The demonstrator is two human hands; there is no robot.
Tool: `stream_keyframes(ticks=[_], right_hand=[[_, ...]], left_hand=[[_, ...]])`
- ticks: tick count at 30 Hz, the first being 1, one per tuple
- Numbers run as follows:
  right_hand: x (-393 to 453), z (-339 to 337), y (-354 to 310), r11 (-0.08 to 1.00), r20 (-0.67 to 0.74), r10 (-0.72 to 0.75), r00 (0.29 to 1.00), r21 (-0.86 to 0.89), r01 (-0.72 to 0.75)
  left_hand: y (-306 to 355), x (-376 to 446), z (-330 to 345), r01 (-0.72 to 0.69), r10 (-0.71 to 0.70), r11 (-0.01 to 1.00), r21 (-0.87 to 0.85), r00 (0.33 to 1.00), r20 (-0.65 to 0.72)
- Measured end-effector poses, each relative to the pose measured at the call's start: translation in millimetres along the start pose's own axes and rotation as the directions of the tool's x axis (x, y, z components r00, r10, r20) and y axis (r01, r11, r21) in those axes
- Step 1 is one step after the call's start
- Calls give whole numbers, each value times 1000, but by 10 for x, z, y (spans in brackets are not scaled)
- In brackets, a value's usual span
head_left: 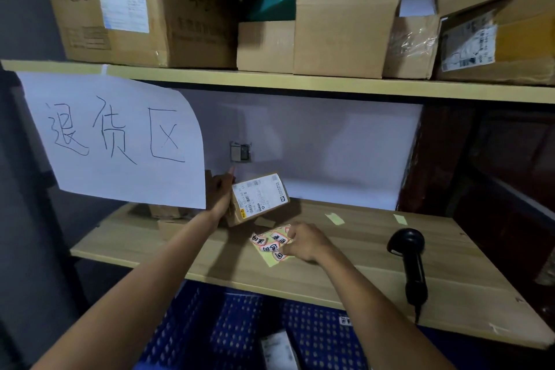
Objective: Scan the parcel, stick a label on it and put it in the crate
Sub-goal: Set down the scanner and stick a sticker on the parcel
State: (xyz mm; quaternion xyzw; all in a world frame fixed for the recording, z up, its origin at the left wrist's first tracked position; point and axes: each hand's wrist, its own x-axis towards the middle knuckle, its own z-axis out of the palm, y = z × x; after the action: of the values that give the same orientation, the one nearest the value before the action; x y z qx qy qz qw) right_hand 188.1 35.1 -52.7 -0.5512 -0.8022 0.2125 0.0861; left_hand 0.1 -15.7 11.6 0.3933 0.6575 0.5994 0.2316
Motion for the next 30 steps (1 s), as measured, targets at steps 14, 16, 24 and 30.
stream_keyframes(ticks=[14,16,24,30], right_hand=[[57,-53,44,957,8,51,999,287,-51],[59,-100,80,937,4,27,1000,348,-27],[-146,-180,133,974,-82,-79,993,205,95],[-169,-222,119,931,-168,-141,976,312,189]], left_hand=[[-220,172,49,77,-76,996,-41,997,27],[-43,25,49,96,-95,994,-43,995,33],[-82,18,122,123,-112,988,-96,987,115],[-129,70,90,112,-104,992,-57,985,141]])
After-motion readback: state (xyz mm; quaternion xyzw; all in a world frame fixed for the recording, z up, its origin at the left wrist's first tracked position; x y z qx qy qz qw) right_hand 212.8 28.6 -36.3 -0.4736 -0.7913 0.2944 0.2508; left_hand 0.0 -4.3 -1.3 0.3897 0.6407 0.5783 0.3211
